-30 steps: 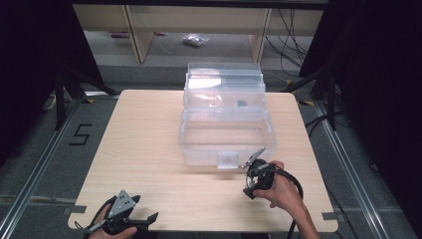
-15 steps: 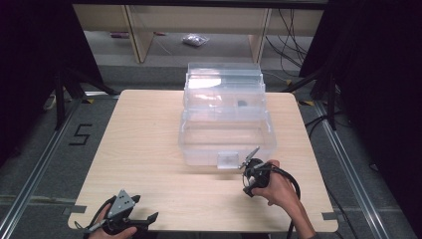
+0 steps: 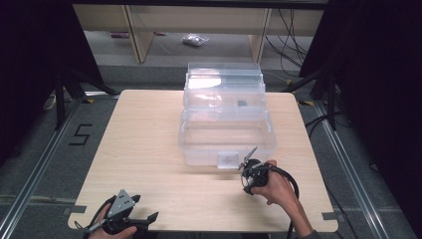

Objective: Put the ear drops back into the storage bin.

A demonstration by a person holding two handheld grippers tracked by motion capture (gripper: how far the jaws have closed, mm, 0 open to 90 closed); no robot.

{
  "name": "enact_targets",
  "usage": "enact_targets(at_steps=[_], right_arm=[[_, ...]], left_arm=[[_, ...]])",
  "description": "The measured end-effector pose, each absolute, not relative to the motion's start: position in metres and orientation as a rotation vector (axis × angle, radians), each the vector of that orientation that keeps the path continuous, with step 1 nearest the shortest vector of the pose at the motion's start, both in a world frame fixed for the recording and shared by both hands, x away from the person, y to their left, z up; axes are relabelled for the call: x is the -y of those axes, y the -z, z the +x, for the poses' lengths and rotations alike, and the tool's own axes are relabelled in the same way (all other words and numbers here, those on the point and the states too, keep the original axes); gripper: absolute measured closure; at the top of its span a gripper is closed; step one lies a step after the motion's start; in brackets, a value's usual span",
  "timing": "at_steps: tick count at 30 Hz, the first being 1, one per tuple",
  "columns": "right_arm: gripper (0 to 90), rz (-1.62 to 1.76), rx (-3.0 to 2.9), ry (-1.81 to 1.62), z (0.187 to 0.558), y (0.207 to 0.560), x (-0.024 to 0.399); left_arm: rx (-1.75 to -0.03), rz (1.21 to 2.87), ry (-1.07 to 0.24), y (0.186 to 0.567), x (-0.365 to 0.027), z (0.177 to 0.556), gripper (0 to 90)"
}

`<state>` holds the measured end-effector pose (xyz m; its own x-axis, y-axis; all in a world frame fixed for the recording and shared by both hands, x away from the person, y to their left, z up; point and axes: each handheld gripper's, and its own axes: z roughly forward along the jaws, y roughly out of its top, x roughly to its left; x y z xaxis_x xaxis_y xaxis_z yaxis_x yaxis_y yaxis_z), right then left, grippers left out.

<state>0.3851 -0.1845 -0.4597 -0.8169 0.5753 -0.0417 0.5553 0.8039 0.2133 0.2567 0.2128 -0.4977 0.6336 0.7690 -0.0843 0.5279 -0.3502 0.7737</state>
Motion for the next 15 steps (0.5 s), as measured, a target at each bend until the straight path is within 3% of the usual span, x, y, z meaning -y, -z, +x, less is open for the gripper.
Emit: enact_targets(at_steps=[15], right_arm=[[60.3,0.894,-2.847,-0.348,0.380,0.437,0.183]], left_arm=[[-1.027,2.022,-0.388,0.498,-0.212,0.256,15.4]])
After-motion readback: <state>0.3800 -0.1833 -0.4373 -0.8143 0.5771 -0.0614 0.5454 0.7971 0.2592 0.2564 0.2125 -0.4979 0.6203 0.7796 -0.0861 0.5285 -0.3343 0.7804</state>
